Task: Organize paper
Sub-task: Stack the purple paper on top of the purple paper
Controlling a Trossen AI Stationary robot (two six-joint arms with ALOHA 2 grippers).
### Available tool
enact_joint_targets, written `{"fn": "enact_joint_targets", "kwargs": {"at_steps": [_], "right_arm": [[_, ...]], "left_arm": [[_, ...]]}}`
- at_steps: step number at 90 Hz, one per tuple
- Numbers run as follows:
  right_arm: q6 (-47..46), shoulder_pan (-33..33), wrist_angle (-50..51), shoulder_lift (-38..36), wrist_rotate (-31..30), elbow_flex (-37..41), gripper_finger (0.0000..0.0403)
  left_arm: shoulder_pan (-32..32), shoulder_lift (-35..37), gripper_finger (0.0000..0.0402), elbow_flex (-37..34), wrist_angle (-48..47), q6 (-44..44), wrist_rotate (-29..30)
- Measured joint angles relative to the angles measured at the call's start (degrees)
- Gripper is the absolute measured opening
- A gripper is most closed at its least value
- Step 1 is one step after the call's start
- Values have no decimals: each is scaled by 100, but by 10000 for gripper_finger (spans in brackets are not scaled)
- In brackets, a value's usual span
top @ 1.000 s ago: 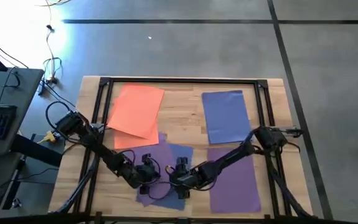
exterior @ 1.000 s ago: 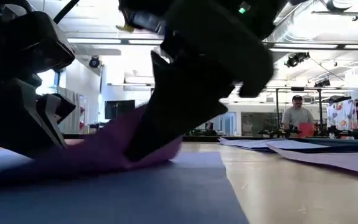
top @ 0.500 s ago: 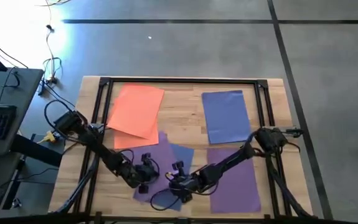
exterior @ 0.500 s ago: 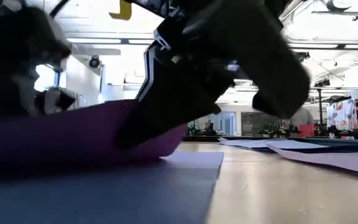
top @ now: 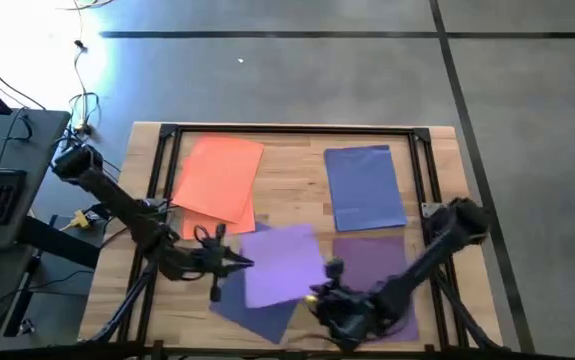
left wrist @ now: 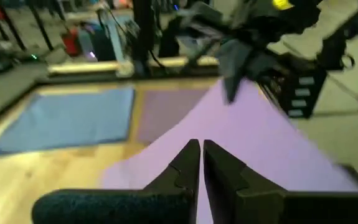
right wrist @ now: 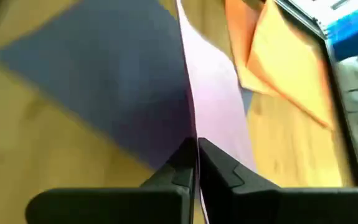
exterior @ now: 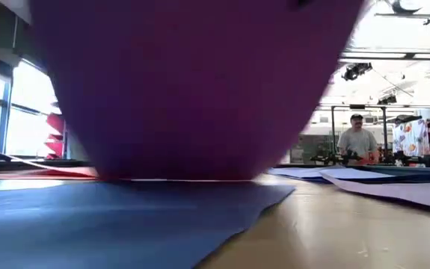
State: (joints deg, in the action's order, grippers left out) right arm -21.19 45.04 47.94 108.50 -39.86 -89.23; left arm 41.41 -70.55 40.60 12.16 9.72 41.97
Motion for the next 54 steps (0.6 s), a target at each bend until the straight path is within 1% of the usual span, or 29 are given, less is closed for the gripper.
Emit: {"fn": "enact_joint_targets", "kwargs": {"at_steps": [5,17,24,32,46,54], "right_arm": [[-496,230,336,-167,471,-5,0],[-2237,709,1130,-318,2069,-5,0],[-3035,968,1392,-281,2656,-2,0],[-3321,1264,1456,-186,2817,4,0],[-3278,1698,1536,111,2689,4,0],[-3279,1863,1552,318,3054,4,0]], "left_arm": [[0,8,0,0,-18,4,22],[-32,-84,0,0,-15,42,71],[-35,-213,0,0,-35,173,101],[-66,-353,0,-4,35,200,196],[-138,-550,0,-4,219,139,272],[-199,-566,0,-4,368,5,267]]}}
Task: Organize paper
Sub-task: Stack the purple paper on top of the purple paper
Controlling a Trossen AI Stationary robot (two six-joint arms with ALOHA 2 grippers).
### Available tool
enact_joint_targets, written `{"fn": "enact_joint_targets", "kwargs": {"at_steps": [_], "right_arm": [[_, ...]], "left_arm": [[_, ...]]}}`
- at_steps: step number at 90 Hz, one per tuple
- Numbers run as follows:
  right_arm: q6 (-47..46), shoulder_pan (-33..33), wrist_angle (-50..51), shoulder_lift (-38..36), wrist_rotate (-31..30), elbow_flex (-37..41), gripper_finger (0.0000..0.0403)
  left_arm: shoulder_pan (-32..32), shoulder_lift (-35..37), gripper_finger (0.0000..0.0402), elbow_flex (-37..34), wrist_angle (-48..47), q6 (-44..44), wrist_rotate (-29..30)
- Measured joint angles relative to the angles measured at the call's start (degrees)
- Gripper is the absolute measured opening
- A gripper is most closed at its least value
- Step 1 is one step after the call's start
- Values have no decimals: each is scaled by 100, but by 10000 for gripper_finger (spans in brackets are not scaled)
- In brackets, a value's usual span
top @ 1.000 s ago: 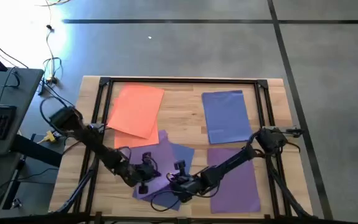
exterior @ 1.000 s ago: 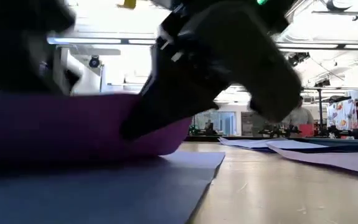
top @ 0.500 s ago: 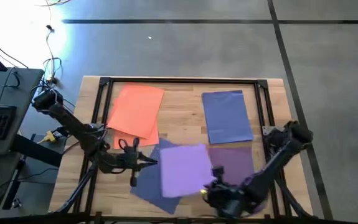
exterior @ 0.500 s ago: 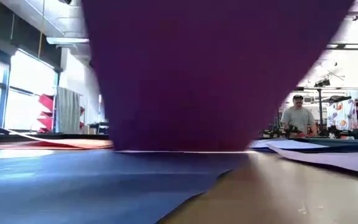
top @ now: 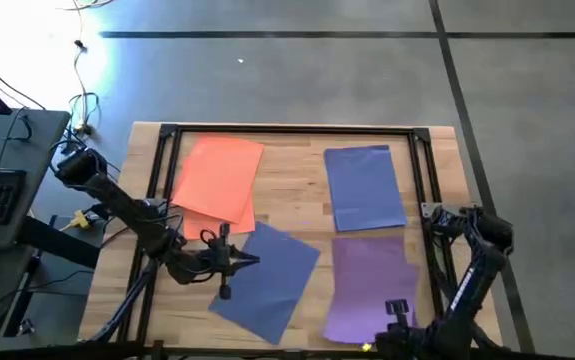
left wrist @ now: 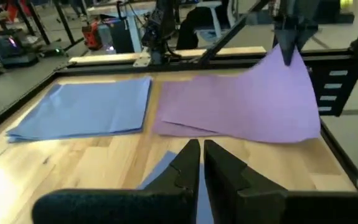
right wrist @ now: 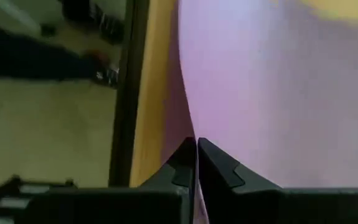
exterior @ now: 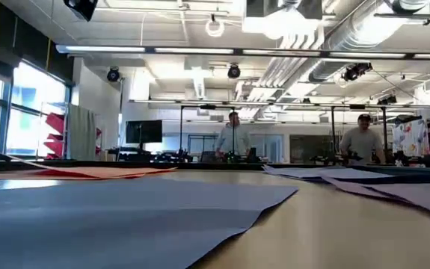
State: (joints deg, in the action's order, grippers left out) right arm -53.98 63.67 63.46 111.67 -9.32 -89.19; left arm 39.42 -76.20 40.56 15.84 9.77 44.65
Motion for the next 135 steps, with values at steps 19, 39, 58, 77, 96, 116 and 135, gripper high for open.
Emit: {"fn": "enact_joint_targets", "kwargs": {"at_steps": [19,39,58,77,96,116,135], "right_arm": [[0,128,3,444,1267,0,0],[1041,100,182,704,776,2,0],[2637,-166,753,739,-213,2,0],[3470,-453,341,742,-1265,-434,0],[2507,-117,398,754,-470,-456,0],[2199,187,1454,761,-482,-158,0],[2858,30,1665,759,-1353,-107,0]], "left_arm": [[-180,4,0,0,122,-93,-68],[-305,-2,0,0,111,-193,-90],[-402,-4,0,0,118,-199,-137],[-644,-26,0,0,115,-300,-215],[-876,-35,0,2,35,-265,-549],[-985,-57,0,-34,29,-255,-706],[-983,-57,0,-39,-1,-241,-687]]}}
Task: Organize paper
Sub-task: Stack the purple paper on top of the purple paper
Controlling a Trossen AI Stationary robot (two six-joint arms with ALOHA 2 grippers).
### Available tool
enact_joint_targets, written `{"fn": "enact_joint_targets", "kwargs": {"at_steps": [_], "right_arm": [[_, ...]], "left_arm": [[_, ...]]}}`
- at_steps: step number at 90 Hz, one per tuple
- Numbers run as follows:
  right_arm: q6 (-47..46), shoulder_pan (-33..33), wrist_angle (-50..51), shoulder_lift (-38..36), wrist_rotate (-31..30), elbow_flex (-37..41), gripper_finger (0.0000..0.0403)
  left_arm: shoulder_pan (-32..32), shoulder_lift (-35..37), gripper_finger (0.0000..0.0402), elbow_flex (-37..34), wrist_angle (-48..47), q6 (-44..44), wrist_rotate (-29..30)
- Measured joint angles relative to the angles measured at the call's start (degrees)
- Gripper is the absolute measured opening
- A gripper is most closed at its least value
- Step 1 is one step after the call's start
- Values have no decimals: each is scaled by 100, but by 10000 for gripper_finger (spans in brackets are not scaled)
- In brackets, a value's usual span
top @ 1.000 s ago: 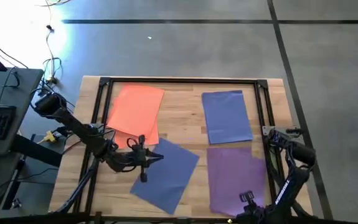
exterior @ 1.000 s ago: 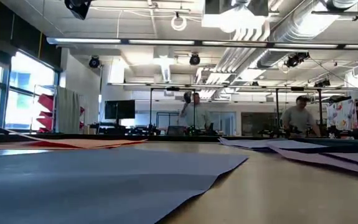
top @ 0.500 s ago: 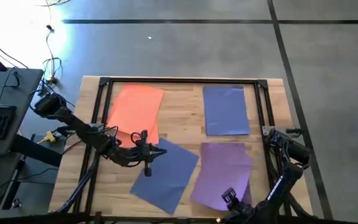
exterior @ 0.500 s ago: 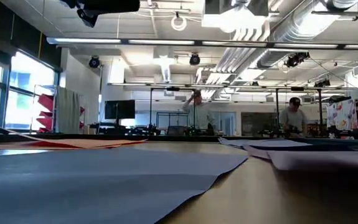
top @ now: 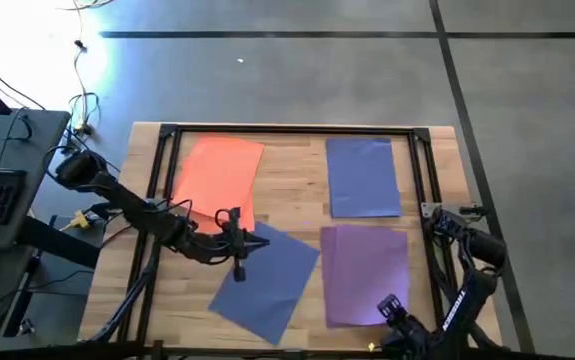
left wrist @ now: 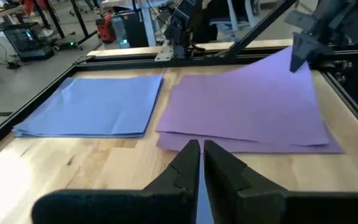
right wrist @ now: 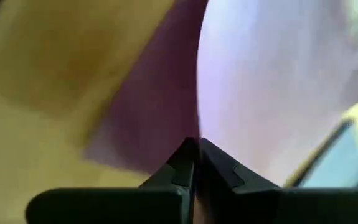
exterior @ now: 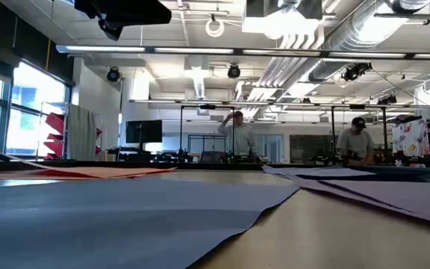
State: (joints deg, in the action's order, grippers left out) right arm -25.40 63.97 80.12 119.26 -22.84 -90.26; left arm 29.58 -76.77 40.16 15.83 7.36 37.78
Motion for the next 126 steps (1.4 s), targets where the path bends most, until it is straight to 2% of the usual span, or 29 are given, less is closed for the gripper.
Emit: {"fn": "enact_joint_targets", "kwargs": {"at_steps": [13,25,32,38,45,58,70,78,91,114,120,126], "right_arm": [[550,-294,152,0,-1139,-125,0],[826,-530,302,0,-2447,-554,0],[840,-594,127,-2,-2806,-890,0],[764,-568,-295,-9,-2729,-1079,0],[323,-472,-557,-9,-2209,-1078,0],[-289,-247,-636,-9,-1430,-516,0],[-569,-214,-667,-4,-419,-61,0],[-745,-219,-691,0,-70,178,0],[-762,-214,-760,0,-327,269,0],[-164,-428,-804,0,-1926,-18,0],[74,-511,-1039,0,-2169,-22,0],[405,-557,-1739,-2,-2200,7,0]], "left_arm": [[0,0,0,0,24,4,4],[-11,0,0,0,29,0,7],[-39,0,0,0,17,2,8],[-48,0,0,-2,-21,1,9],[-65,0,0,-4,-65,3,9],[-112,-20,0,-4,-63,2,-8],[-176,-163,0,-4,-50,9,-60],[-188,-317,0,-5,22,84,-136],[-221,-539,0,-7,213,53,-167],[-409,-791,0,-7,470,94,-471],[-425,-822,0,-7,467,100,-550],[-444,-844,0,-7,473,100,-583]]}}
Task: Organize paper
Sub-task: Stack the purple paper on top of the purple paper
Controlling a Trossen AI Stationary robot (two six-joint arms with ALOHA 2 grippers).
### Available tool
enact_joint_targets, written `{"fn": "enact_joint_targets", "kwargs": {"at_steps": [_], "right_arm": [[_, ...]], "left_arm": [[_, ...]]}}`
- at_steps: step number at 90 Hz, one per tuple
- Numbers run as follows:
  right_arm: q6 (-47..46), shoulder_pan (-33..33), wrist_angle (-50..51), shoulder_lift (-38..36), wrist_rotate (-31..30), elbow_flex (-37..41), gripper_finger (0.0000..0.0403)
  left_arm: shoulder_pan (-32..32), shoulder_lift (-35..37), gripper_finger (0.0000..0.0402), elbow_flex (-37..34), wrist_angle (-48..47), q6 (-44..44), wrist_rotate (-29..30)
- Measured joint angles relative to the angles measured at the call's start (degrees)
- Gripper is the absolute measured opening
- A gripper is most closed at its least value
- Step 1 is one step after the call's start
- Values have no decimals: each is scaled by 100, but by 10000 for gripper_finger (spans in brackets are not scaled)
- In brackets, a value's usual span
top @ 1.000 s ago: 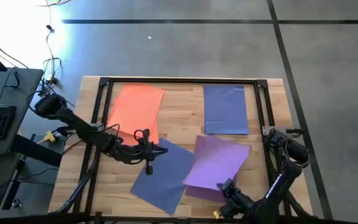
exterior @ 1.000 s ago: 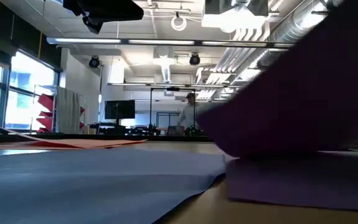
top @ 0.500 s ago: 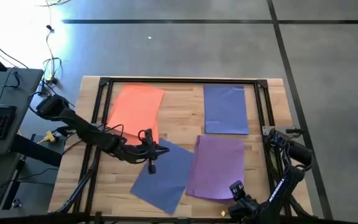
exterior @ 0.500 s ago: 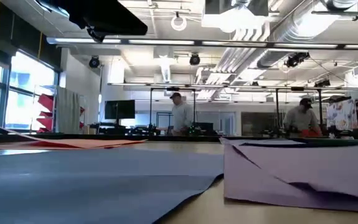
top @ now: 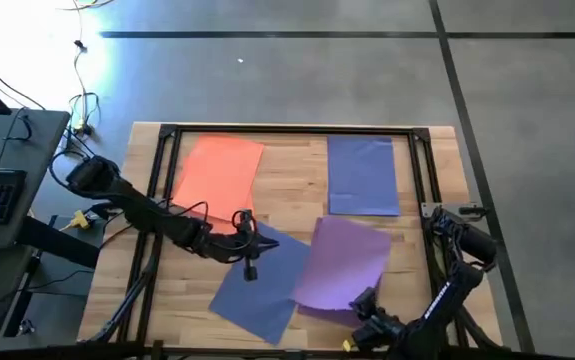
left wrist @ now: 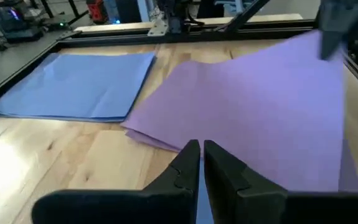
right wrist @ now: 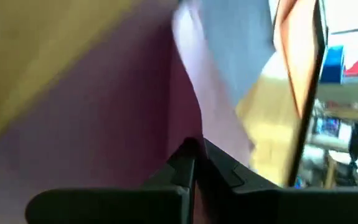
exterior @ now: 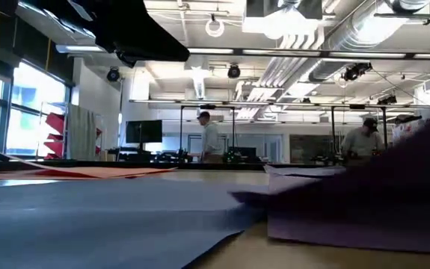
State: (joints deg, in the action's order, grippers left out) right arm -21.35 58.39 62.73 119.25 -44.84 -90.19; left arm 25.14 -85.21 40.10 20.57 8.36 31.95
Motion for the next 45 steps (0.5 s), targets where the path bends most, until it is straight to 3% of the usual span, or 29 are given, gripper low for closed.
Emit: {"fn": "enact_joint_targets", "kwargs": {"at_steps": [12,26,45], "right_arm": [[304,9,-844,-1,655,164,0],[-379,155,-479,-1,1024,404,0],[-1442,260,-591,-1,2542,839,0]], "left_arm": [[-2,-6,0,0,1,0,-12],[-2,-6,0,0,3,2,-18],[0,-6,0,0,12,13,-145]]}}
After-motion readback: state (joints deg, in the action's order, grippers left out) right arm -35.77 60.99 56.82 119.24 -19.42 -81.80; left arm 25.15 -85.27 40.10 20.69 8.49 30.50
